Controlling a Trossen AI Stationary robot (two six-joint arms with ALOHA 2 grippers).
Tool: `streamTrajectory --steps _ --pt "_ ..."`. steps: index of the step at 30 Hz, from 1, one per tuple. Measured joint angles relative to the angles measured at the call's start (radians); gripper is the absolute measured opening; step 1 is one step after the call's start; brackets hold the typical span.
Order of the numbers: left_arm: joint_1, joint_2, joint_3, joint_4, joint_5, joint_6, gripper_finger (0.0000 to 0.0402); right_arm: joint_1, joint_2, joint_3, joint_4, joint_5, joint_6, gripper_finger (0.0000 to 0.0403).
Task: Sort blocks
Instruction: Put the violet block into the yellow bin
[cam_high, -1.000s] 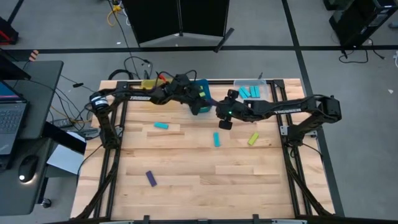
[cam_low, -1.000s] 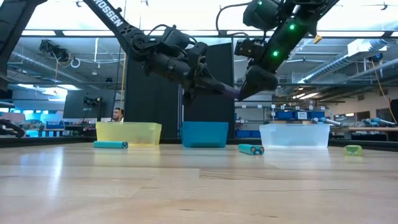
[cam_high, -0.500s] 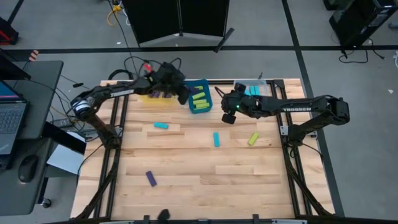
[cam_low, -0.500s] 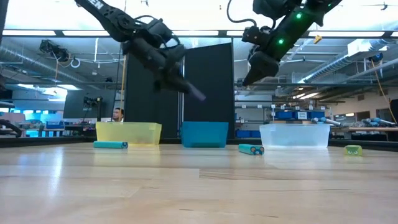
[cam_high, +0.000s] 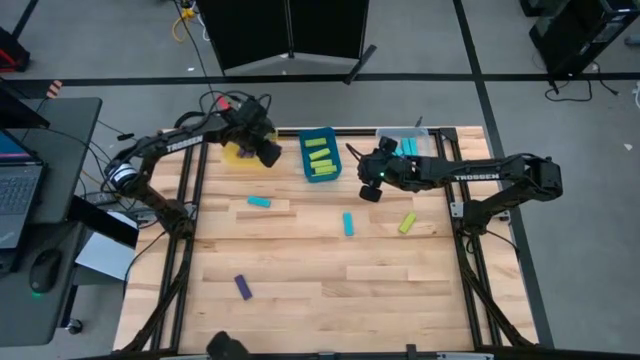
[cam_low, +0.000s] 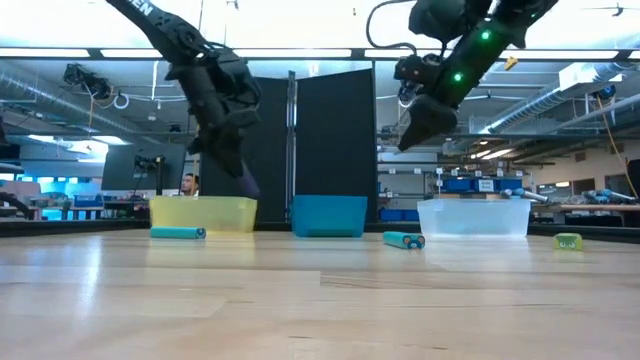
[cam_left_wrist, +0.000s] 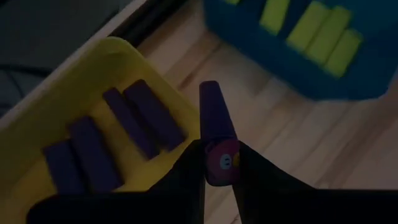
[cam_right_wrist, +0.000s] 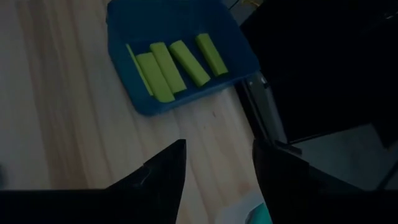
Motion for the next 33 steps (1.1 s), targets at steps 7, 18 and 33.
streamTrajectory --steps 7,18,33 --pt "0.089 -0.01 0.003 -0.101 0.004 0.035 0.0058 0.0 0.0 -0.003 -0.01 -0.001 0.018 0.0193" --pt "0.093 -0.025 0.089 -0.121 0.003 0.067 0.0058 0.0 0.0 -0.003 -0.011 -0.001 0.015 0.0191" --pt "0.149 0.047 0.144 -0.488 -0.227 0.154 0.0058 0.0 0.0 -0.003 -0.018 -0.001 -0.011 0.0188"
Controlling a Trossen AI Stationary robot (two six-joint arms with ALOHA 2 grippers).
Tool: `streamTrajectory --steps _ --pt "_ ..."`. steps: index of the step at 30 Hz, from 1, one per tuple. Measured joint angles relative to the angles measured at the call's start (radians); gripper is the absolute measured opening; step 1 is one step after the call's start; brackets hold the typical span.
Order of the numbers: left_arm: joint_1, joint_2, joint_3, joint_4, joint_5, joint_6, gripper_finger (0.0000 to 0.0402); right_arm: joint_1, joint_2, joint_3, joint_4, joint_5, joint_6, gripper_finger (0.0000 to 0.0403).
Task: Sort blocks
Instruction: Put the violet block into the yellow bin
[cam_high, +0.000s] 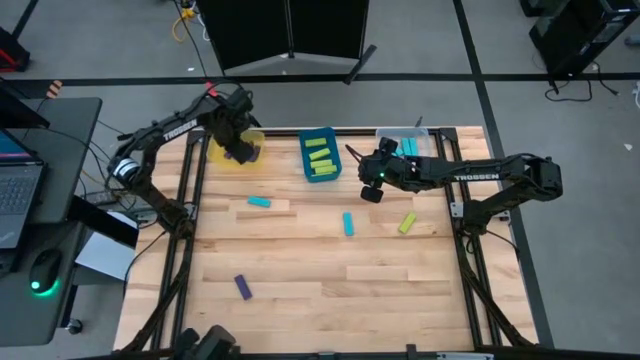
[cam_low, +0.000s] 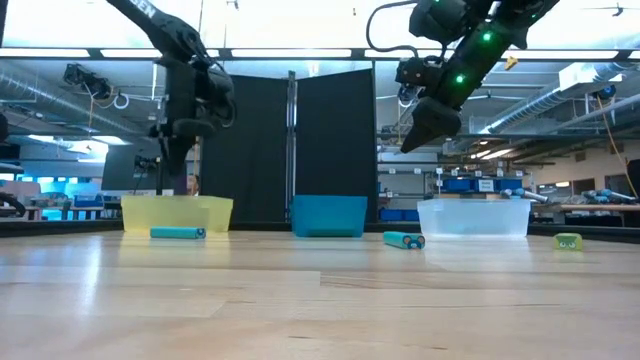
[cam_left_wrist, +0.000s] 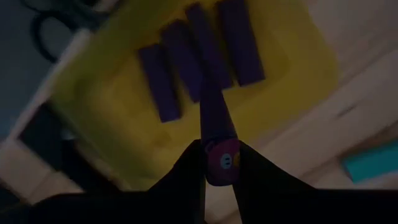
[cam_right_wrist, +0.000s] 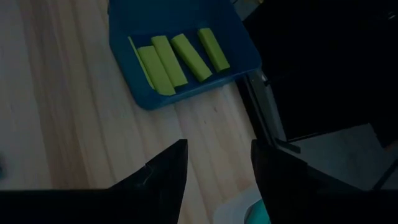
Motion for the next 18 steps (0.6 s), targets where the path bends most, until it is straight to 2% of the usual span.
streamTrajectory --steps 5,9,18 --pt "-0.016 0.046 -0.001 0.058 0.102 0.013 0.0058 0.0 0.0 0.0 0.0 0.0 0.0 0.0189" --pt "-0.019 0.066 -0.001 0.101 0.109 0.012 0.0058 0.0 0.0 0.0 0.0 0.0 0.0 0.0187" --pt "-0.03 0.07 -0.001 0.249 0.22 -0.008 0.0058 0.0 0.0 0.0 0.0 0.0 0.0 0.0187"
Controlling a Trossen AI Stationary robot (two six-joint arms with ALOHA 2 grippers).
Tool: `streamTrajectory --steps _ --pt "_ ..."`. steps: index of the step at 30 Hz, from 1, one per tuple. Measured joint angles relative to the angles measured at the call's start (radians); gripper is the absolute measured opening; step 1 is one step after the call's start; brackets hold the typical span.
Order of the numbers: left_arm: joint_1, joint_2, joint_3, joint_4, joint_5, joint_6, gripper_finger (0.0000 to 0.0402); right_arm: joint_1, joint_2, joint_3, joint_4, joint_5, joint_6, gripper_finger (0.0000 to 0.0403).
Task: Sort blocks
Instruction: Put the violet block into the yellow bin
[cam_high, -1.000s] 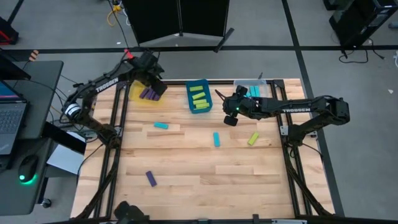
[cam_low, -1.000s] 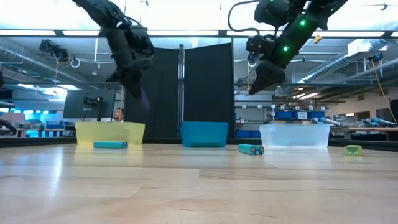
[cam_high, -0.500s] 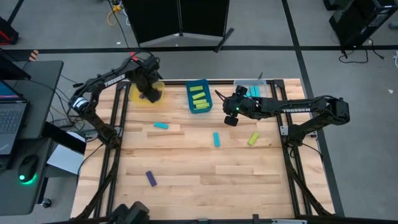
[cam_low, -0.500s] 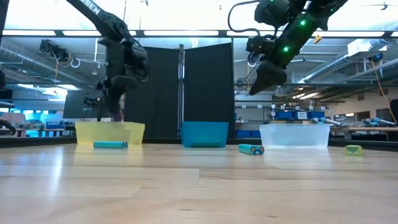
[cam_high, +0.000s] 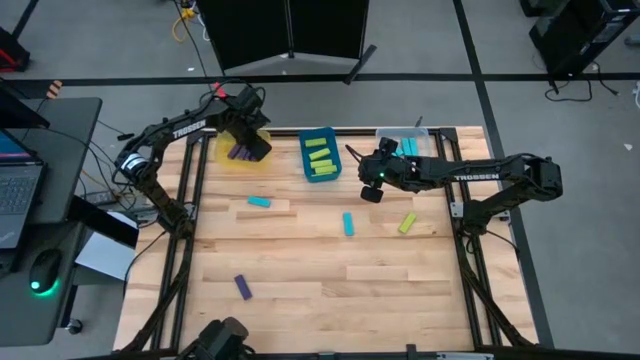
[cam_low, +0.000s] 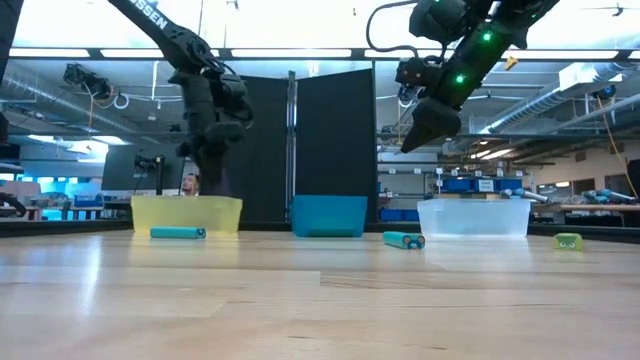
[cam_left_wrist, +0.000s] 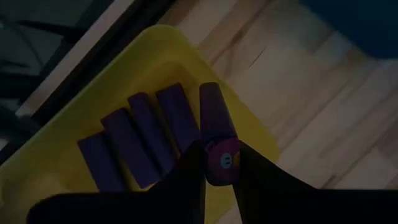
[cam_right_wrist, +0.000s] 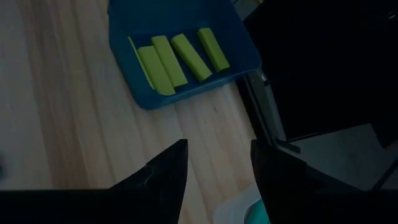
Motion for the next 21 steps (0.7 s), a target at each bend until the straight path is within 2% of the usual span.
streamTrajectory --steps 4,10,14,21 --pt "0.0 0.0 0.023 -0.036 0.013 0.009 0.0058 0.0 0.0 0.0 -0.004 0.0 0.0 0.0185" --pt "0.001 0.0 0.094 -0.149 -0.102 0.046 0.0058 0.0 0.0 0.0 -0.012 0.0 0.0 0.0186" --pt "0.0 0.015 0.095 -0.168 -0.069 0.046 0.0058 0.0 0.0 0.0 -0.012 0.0 0.0 0.0183" --pt "0.001 0.123 0.093 -0.16 -0.063 0.048 0.0058 0.0 0.0 0.0 -0.014 0.0 0.0 0.0184"
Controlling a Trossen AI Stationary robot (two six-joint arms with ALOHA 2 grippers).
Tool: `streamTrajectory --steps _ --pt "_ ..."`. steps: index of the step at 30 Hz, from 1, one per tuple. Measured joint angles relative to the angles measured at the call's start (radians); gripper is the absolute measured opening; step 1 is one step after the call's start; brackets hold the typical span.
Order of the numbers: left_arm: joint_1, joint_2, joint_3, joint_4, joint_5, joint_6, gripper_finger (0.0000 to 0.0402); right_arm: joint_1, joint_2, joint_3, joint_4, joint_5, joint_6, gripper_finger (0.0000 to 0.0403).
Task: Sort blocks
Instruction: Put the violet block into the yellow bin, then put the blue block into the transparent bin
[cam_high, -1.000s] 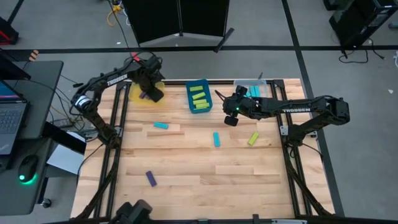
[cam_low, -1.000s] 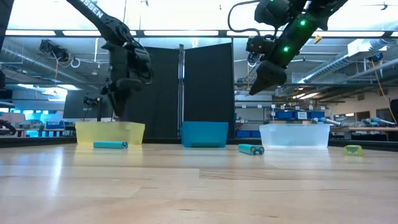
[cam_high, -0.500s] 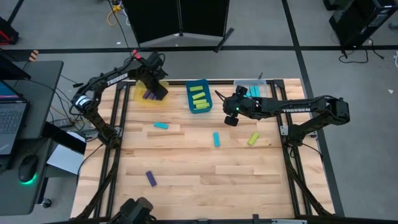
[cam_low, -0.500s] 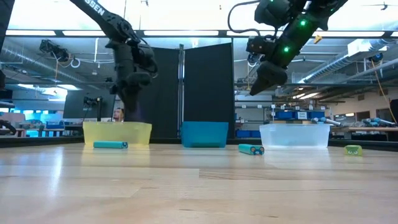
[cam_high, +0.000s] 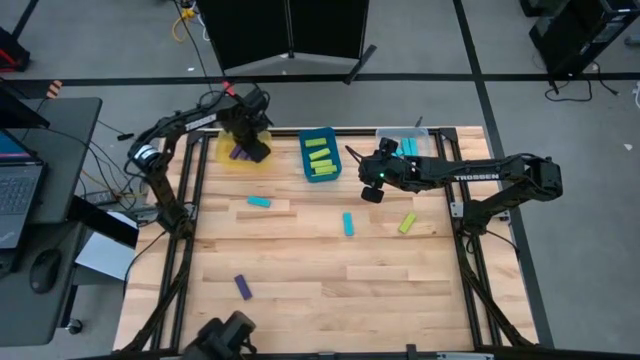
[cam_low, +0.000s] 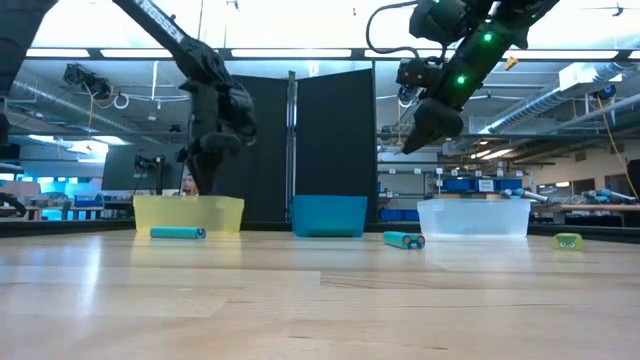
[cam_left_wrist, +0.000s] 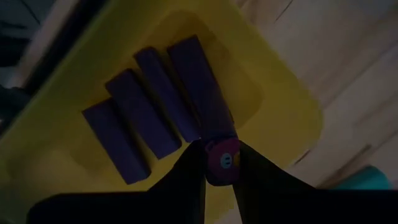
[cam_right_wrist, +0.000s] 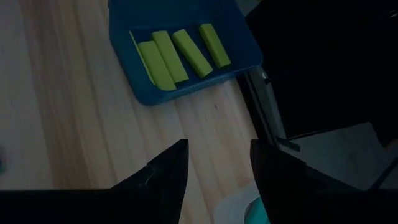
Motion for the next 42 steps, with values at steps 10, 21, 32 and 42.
streamTrajectory --steps 10,21,32,42 --pt "-0.002 0.031 0.007 0.027 -0.002 0.021 0.012 0.0 0.0 0.0 -0.007 0.0 -0.004 0.0183" --pt "-0.004 0.0 0.034 0.106 -0.015 0.006 0.0195 -0.008 0.0 0.0 -0.007 -0.001 -0.015 0.0183" --pt "-0.004 -0.056 0.027 0.116 -0.023 0.031 0.0197 -0.031 0.0 0.0 -0.007 -0.009 -0.019 0.0182" --pt "-0.038 -0.139 -0.218 0.413 0.048 0.023 0.0165 -0.038 0.0 0.0 -0.008 -0.05 -0.019 0.0158"
